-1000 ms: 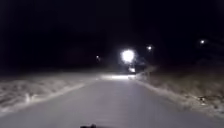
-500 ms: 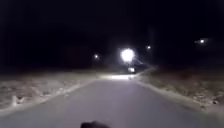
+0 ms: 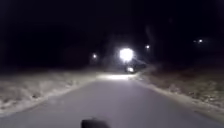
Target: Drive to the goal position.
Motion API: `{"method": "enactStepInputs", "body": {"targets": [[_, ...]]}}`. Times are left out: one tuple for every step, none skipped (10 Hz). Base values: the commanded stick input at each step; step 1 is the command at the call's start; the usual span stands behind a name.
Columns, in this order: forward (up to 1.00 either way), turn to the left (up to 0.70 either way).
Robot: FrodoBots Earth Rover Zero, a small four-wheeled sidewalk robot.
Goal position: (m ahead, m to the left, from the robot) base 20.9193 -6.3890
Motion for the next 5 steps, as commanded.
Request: {"method": "enactStepInputs", "body": {"targets": [[1.00,0.00],[1.00,0.00],[1.00,-0.31],[1.00,-0.38],[1.00,-0.36]]}}
